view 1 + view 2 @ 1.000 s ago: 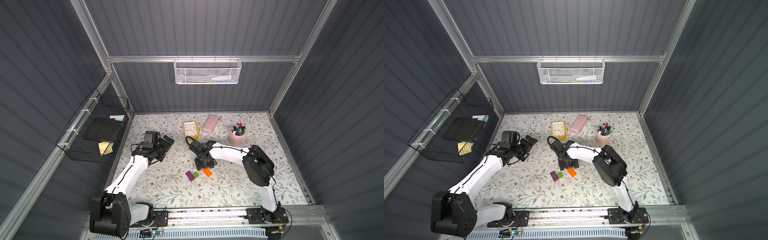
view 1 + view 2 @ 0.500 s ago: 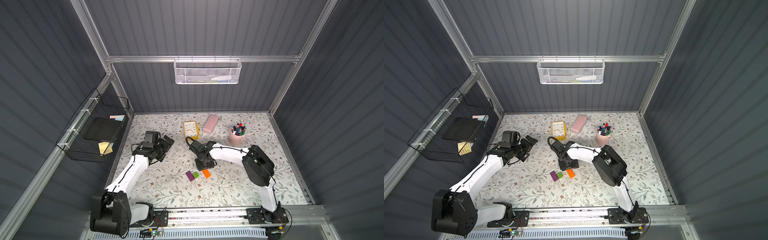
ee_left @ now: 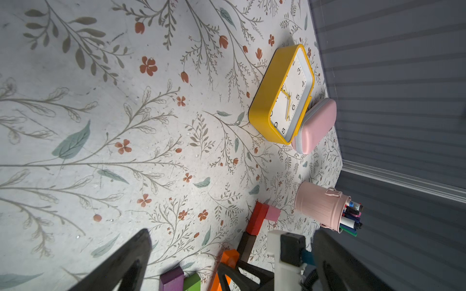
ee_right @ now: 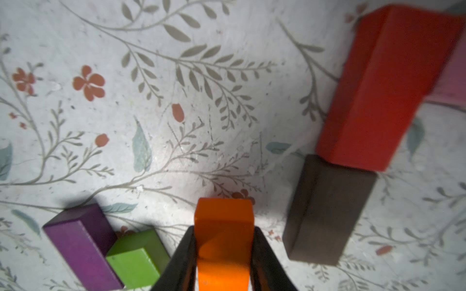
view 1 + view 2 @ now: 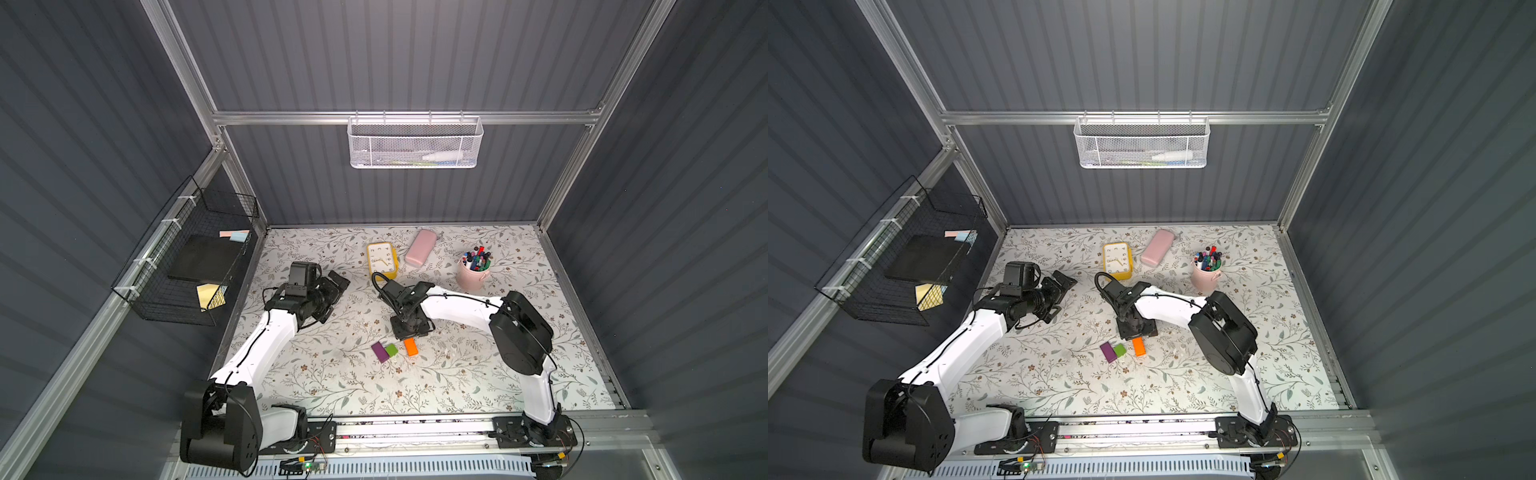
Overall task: Assemble the number 6 with building blocks
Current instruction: Pick up the building block from the center of the board, then assemble the building block at the center of the board.
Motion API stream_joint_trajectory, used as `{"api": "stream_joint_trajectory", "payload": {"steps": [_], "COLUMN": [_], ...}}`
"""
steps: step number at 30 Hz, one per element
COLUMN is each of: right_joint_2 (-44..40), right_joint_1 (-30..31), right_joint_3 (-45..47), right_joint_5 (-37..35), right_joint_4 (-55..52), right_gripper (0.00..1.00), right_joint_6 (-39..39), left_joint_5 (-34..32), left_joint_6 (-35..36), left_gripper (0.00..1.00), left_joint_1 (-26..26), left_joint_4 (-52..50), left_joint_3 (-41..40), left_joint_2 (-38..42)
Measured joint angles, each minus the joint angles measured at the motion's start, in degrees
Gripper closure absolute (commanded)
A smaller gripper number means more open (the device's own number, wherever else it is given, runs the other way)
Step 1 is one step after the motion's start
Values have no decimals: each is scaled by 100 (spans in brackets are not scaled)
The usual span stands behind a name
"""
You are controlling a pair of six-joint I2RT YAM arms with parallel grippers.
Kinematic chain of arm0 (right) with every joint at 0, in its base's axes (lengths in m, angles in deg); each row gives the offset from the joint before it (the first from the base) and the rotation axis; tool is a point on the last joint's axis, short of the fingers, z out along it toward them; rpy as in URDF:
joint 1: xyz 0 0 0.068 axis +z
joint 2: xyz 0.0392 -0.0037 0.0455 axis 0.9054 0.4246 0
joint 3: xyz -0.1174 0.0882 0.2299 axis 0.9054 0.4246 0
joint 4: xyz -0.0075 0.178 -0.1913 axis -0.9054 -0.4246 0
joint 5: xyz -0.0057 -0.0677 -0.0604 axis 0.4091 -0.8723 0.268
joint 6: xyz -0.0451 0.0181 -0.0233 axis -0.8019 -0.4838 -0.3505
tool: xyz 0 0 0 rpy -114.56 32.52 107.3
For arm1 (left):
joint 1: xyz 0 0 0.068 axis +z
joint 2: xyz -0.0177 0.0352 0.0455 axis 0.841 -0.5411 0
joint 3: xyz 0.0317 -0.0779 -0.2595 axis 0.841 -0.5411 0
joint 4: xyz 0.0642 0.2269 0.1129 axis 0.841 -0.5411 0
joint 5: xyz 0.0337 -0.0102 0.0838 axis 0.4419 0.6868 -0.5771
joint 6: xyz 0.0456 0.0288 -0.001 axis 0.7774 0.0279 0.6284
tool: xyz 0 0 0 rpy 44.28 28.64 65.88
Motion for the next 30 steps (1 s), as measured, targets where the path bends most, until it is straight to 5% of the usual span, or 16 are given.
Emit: {"api": "stream_joint_trajectory", "payload": {"steps": [11,17,30], "right_joint_2": [-855,-1213,-3101], "right_joint_1": [-13,-330,-822], "right_joint_3": [-136,55,2111], "right_joint_5": [-332,-140,293], "right_joint_4": [-555,-745,111], "right_gripper": [75,74,74], "right_joint_6": [761,1853,4826], "left_joint_5": [17,20,109], "left_joint_6": [2,11,66], "left_gripper": [0,1,1], "left_joint_1": [0,0,0], "left_joint_4": [0,-2,0], "left_joint_3": [0,0,0], "left_joint_2": [0,0,0]}}
